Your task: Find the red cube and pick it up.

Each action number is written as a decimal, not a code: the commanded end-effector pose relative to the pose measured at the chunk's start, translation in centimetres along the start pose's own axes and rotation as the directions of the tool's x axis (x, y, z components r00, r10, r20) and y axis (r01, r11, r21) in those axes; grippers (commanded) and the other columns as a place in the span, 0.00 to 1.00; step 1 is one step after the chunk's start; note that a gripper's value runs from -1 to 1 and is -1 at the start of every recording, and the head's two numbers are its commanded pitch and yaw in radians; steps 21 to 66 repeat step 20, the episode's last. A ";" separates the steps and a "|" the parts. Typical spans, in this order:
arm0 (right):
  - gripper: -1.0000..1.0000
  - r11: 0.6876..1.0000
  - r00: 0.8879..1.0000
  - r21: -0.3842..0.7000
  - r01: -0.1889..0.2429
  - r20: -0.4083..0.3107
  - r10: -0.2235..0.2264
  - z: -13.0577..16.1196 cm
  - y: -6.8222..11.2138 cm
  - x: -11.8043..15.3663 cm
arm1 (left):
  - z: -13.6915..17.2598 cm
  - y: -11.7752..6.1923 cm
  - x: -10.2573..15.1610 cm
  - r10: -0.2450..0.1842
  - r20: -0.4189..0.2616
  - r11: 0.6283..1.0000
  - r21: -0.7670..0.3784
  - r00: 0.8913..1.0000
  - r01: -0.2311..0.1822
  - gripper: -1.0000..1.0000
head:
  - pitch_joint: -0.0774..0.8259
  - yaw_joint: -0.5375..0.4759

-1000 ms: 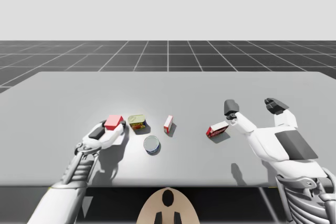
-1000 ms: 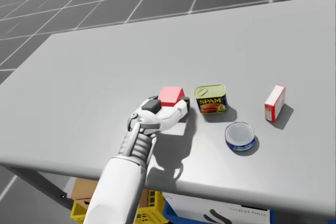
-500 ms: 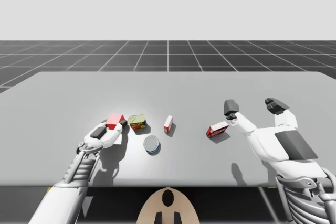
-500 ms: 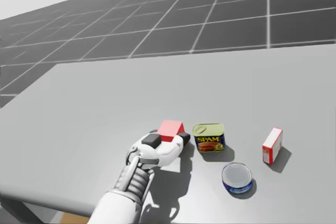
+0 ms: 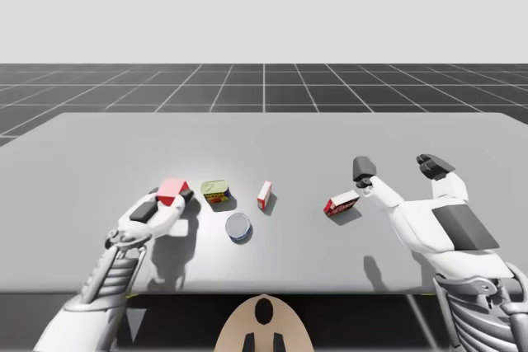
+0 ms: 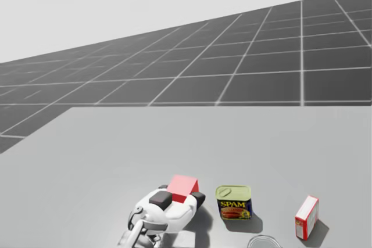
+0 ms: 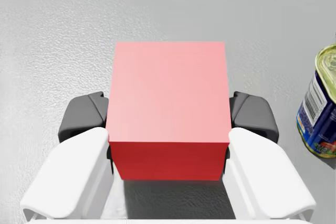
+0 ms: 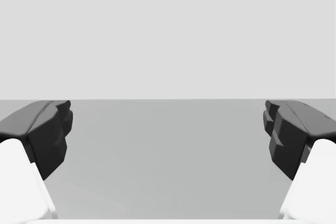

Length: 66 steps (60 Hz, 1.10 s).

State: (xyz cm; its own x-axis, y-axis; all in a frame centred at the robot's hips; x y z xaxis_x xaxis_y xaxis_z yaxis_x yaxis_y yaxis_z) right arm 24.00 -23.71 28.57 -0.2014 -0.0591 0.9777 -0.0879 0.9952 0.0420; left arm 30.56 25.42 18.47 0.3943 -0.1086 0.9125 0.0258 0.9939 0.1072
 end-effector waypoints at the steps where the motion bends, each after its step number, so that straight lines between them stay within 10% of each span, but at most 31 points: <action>1: 0.00 1.000 1.000 0.003 0.008 -0.005 -0.008 0.0 0.0 -0.1 | 2.6 1.1 3.9 -0.041 0.074 0.998 0.049 0.996 0.038 1.00 | 0.43 0.93; 12: 0.00 0.999 1.000 0.039 -0.020 0.011 0.019 0.0 -0.2 -0.4 | 6.5 2.1 8.2 -0.083 0.199 0.992 0.109 0.976 0.062 1.00 | 0.42 0.93; 20: 0.00 0.998 1.000 0.056 -0.026 0.014 0.026 0.0 -0.4 -0.5 | 11.7 2.4 13.1 -0.118 0.385 0.984 0.167 0.915 0.056 1.00 | 0.43 0.93; 66: 0.00 0.998 1.000 0.056 -0.026 0.014 0.026 0.0 -0.4 -0.5 | 11.7 2.4 13.1 -0.118 0.385 0.984 0.167 0.915 0.056 1.00 | 0.43 0.93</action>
